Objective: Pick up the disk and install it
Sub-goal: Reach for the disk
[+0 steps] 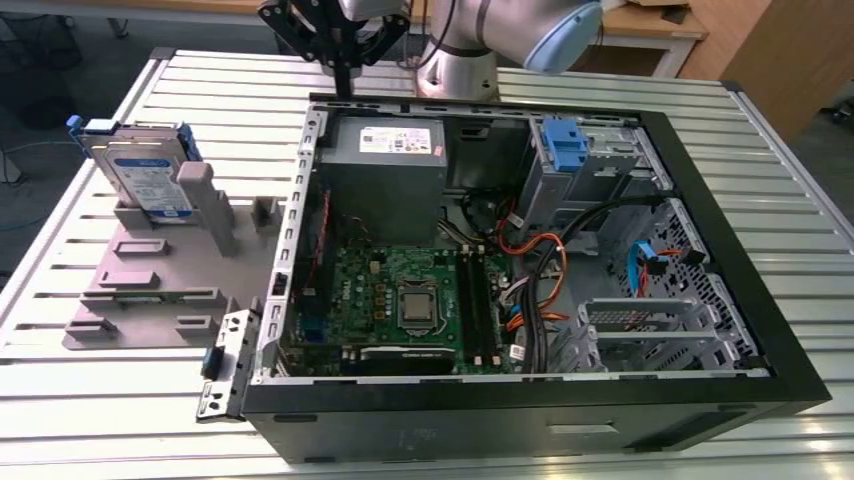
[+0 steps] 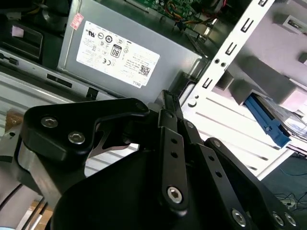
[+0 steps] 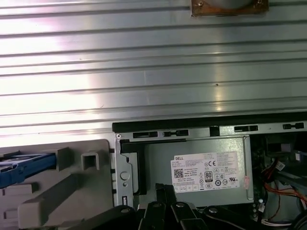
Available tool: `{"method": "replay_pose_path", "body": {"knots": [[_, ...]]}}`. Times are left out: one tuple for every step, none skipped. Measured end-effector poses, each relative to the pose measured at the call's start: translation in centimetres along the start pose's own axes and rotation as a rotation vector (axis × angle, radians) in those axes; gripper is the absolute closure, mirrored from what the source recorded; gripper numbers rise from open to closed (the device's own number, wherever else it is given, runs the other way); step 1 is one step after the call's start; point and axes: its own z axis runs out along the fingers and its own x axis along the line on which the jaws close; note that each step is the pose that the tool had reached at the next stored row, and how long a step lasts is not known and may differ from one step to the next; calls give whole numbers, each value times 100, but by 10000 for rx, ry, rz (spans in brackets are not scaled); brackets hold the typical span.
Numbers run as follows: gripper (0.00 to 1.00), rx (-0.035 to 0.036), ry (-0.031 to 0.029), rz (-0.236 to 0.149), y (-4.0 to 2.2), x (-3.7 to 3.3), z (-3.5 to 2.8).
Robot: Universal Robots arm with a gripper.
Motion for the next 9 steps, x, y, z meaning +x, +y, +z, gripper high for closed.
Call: {"method": "replay_pose_path", "body": {"knots": [[89,0,0,2,8,15,3],[89,-2,0,5,15,31,5],[89,-2,0,10,22,47,7],[89,-1,2,13,27,63,8],[89,-3,2,15,31,78,10],[89,-5,1,16,33,92,12],[89,-6,2,18,33,106,14],[89,-6,2,18,33,119,15],[89,-7,1,19,32,133,16]]}}
